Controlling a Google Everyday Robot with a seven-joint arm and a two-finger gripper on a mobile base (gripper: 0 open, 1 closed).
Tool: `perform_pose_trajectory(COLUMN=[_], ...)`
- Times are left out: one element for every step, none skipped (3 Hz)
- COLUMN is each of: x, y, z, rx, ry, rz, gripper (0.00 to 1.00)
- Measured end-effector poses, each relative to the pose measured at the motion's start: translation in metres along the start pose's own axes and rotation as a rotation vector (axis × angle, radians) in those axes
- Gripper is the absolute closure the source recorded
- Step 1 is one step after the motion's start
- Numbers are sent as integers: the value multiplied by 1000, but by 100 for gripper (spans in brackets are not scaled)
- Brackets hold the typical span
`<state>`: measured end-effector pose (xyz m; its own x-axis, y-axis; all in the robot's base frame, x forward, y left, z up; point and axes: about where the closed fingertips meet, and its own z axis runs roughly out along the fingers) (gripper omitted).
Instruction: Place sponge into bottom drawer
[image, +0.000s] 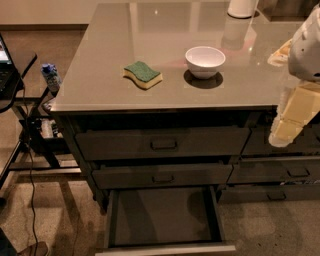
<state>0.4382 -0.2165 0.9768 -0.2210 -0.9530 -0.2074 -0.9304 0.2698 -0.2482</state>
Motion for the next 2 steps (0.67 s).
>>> perform_pose_trajectory(x=[0,-26], y=[0,-13], z=[0,6], rx=[0,22], ry=[0,-44], rz=[0,2], gripper=[0,0])
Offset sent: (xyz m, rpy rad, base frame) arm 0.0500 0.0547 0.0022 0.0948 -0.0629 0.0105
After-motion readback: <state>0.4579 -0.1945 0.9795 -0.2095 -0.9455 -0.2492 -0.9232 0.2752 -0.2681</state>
